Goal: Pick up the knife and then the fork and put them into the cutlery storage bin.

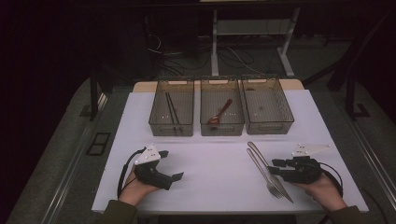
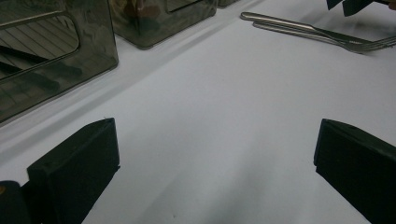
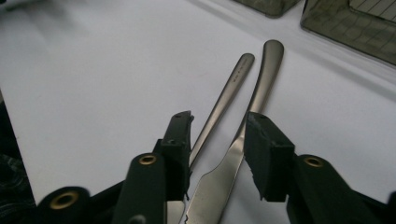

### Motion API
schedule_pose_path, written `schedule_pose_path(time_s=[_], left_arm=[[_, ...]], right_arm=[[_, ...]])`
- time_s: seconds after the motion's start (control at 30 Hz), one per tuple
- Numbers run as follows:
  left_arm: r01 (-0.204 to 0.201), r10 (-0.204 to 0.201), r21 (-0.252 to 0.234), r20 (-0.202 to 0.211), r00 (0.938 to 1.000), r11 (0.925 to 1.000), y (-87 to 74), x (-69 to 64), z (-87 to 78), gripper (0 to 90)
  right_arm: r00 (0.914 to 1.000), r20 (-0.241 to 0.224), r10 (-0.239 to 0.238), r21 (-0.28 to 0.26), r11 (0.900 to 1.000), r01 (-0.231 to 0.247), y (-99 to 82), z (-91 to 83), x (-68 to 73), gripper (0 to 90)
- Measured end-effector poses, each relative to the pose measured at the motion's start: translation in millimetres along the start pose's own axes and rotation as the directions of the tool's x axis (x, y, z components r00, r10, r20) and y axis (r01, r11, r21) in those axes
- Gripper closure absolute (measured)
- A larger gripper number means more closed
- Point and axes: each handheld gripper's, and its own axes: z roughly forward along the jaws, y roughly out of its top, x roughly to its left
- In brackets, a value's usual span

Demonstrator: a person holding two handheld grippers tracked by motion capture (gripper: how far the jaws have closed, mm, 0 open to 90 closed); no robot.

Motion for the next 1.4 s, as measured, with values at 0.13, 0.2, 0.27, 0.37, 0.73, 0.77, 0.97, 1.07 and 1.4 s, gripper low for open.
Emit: schedule_pose_path(time_s=[0.13, 0.2, 0.27, 0.37, 0.73, 0.77, 0.97, 1.07, 1.4], left_arm=[[0.002, -0.002, 0.001, 0.005, 1.0000, 1.0000, -0.3, 0.1, 1.3, 0.0], [0.004, -0.004, 0.001, 0.007, 1.0000, 1.0000, -0.4, 0.0, 1.5, 0.0], [0.002, -0.002, 0.001, 0.009, 1.0000, 1.0000, -0.4, -0.1, 1.3, 0.0], [0.000, 0.000, 0.006, 0.009, 1.0000, 1.0000, -0.2, -0.2, 1.3, 0.0], [0.001, -0.001, 0.007, 0.014, 0.9999, 1.0000, -0.3, -0.7, 3.0, 0.0], [0.001, -0.001, 0.008, 0.013, 0.9999, 1.0000, -0.3, -0.8, 3.1, 0.0], [0.002, -0.002, 0.009, 0.015, 0.9999, 1.0000, -0.4, -0.9, 3.6, 0.0], [0.001, -0.002, 0.010, 0.015, 0.9999, 0.9999, -0.4, -0.9, 3.9, 0.0], [0.003, -0.003, 0.008, 0.017, 0.9999, 1.0000, -0.4, -1.1, 3.8, 0.0]], right_arm=[[0.9998, 0.005, -0.020, 0.027, 0.9994, 0.019, -0.2, 5.9, 1.6, 68.7], [0.9996, 0.010, -0.028, 0.037, 0.9989, 0.028, 0.2, 8.4, 3.0, 73.1], [0.9993, 0.018, -0.034, 0.044, 0.9985, 0.033, 0.7, 11.0, 4.2, 76.8], [0.9987, 0.022, -0.046, 0.069, 0.9966, 0.045, 1.2, 15.6, 5.5, 80.9], [0.9960, 0.047, -0.077, 0.134, 0.9885, 0.070, 0.4, 24.1, 10.5, 88.8], [0.9956, 0.050, -0.079, 0.137, 0.9881, 0.071, 0.4, 24.5, 10.7, 88.8], [0.9941, 0.063, -0.088, 0.158, 0.9844, 0.077, 0.1, 27.9, 12.4, 89.0], [0.9932, 0.063, -0.098, 0.171, 0.9815, 0.086, 0.7, 29.4, 14.5, 89.0], [0.9845, 0.118, -0.130, 0.201, 0.9739, 0.104, 2.7, 30.3, 18.4, 89.1]])
